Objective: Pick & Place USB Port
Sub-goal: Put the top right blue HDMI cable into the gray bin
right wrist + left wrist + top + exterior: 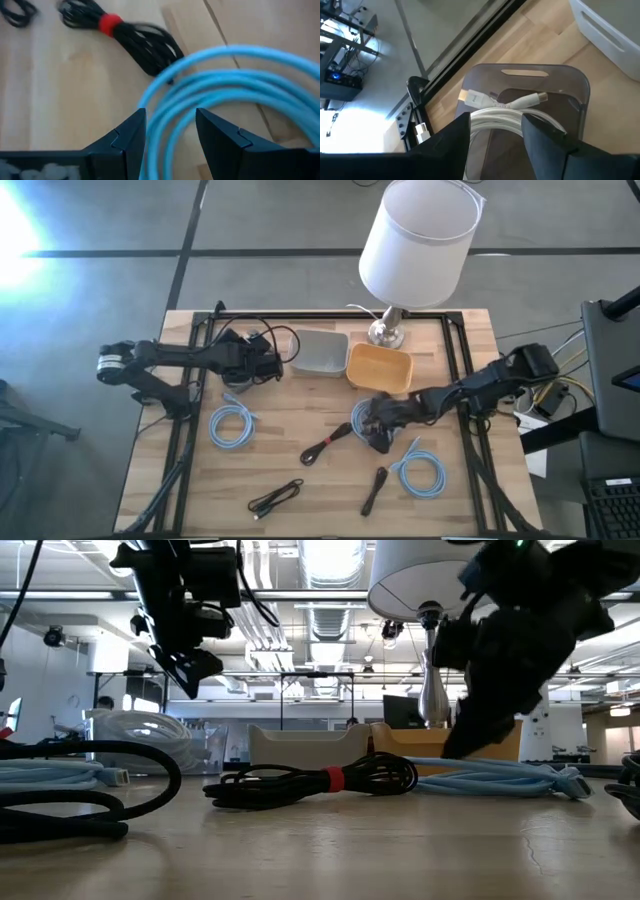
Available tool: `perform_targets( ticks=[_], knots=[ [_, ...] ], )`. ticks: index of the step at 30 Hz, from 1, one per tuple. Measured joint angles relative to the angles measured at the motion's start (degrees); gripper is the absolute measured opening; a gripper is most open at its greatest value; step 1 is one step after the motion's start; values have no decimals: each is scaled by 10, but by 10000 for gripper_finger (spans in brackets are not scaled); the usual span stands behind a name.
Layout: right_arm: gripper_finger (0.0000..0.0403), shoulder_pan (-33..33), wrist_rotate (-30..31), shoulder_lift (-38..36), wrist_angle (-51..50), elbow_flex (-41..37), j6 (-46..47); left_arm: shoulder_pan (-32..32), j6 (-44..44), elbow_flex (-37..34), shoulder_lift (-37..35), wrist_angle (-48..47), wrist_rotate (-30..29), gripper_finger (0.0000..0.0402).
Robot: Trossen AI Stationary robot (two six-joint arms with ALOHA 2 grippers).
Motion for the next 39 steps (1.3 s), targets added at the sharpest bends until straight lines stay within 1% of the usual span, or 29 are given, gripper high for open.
perform_targets(
  ticks=[7,14,18,22,24,29,32,39],
  knots=[
    [169,3,-1,47,0,10,9,0,0,0,0,0,0,181],
    [161,3,0,70,5,23,-6,0,1,0,0,0,0,181],
    [136,3,0,72,5,23,-1,0,1,0,0,0,0,181],
    [96,5,-4,71,4,22,7,0,1,-1,0,0,1,181],
    [73,5,-17,70,4,22,10,0,1,-1,0,0,1,181],
    [17,7,-71,58,2,20,26,0,0,-1,0,0,2,181],
    [9,10,-83,46,0,19,33,0,0,-1,0,0,2,181],
    [8,19,-81,15,5,19,32,0,0,-1,0,0,2,181]
  ],
)
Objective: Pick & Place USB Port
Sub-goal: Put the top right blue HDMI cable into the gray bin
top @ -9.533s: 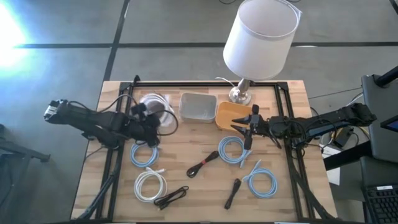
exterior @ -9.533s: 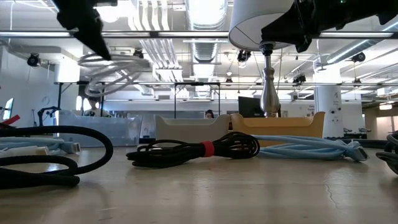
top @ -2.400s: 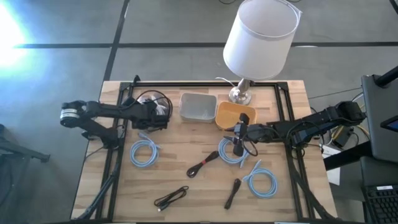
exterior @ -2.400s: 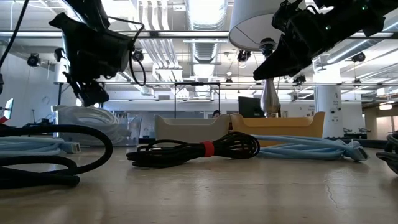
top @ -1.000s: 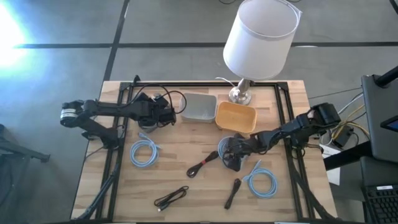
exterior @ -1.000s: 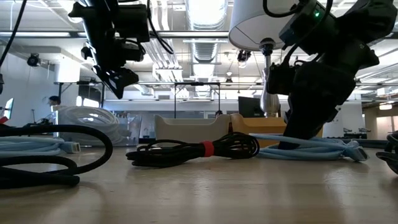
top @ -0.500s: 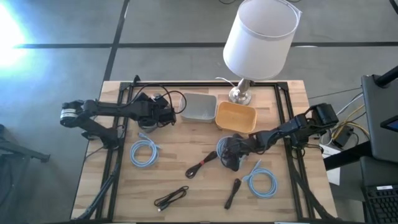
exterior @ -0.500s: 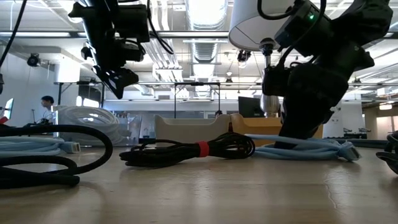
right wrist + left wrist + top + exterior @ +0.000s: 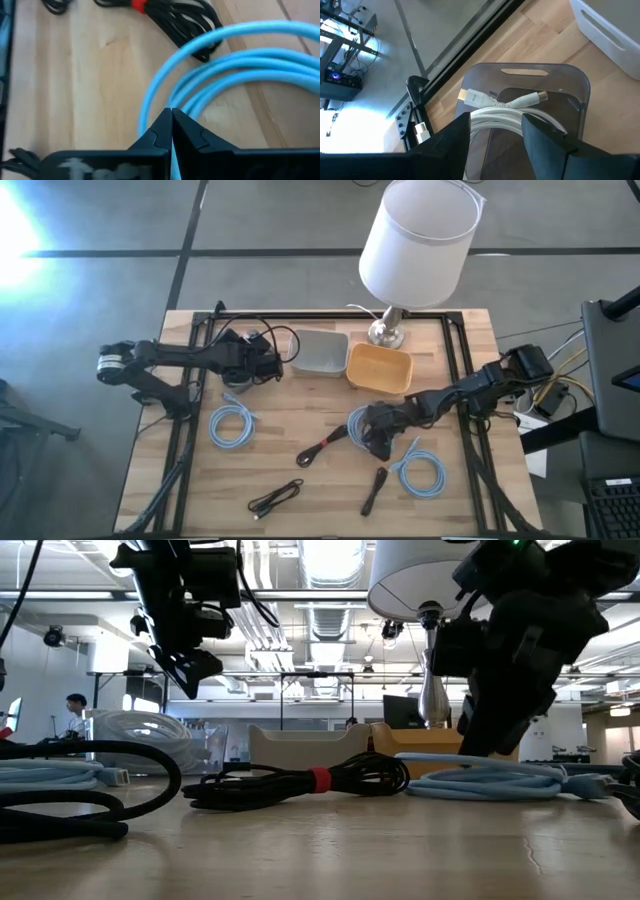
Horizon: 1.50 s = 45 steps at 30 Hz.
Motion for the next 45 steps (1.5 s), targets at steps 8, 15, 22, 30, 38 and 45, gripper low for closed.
perform_targets(
  ticks=[8,15,22,30,38,45],
  knots=[
    [8,-11,1,-47,1,0,-46,0,2,0,0,0,0,181],
    [10,-42,-11,-84,-13,1,-79,0,3,0,0,0,0,181],
    [40,-47,2,-82,-10,1,-149,0,3,0,0,0,0,181],
    [64,-49,56,-78,42,1,-405,0,0,0,0,1,0,181],
    [94,-47,20,-74,60,1,-271,0,-2,0,0,2,0,181],
    [132,-26,27,-78,7,1,-185,0,-2,0,0,6,0,183]
  ],
)
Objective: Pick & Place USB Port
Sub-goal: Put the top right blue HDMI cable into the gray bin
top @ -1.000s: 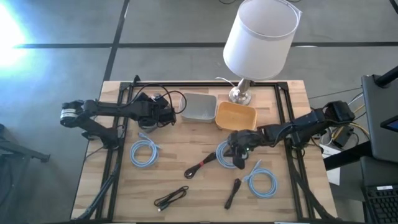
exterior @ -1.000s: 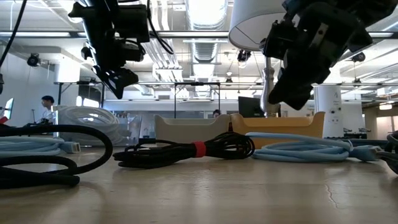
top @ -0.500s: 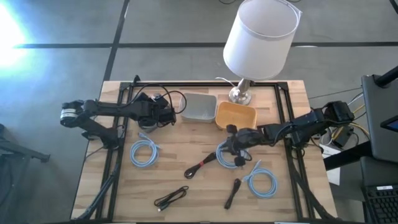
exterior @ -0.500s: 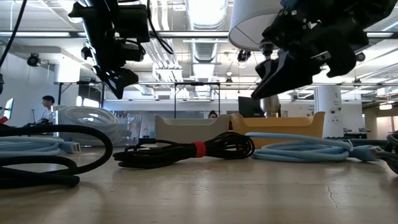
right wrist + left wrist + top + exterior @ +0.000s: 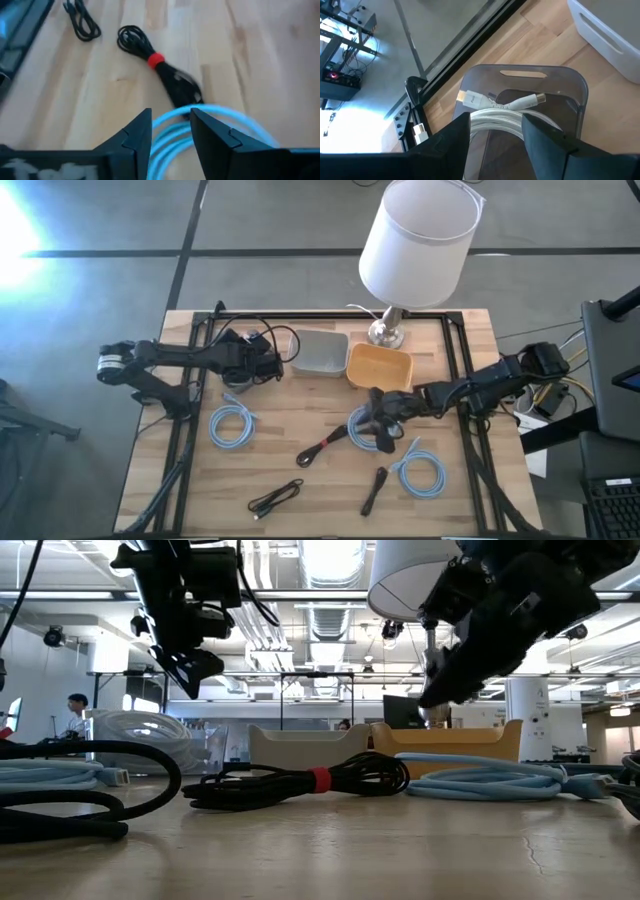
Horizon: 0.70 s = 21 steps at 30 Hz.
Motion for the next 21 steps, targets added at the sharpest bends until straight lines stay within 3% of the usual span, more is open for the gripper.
perform_targets(
  ticks=[6,21],
  knots=[
    [153,28,19,14,-9,-3,134,0,0,0,0,1,0,183],
    [169,55,40,99,-9,-2,149,0,0,0,0,5,0,183]
  ],
)
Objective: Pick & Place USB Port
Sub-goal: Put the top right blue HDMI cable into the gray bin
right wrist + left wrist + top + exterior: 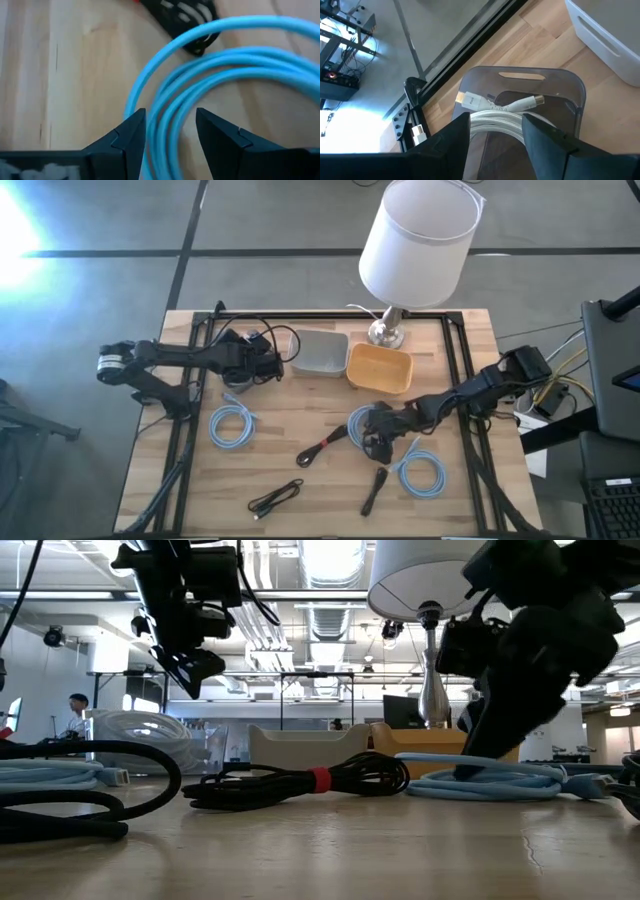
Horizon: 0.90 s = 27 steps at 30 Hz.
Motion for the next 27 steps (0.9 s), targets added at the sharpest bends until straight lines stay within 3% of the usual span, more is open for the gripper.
perform_targets(
  ticks=[16,27],
  knots=[
    [168,20,-5,-50,3,3,3,0,0,0,0,5,0,182],
    [168,29,-40,8,48,2,0,0,0,0,0,14,-1,181]
  ],
)
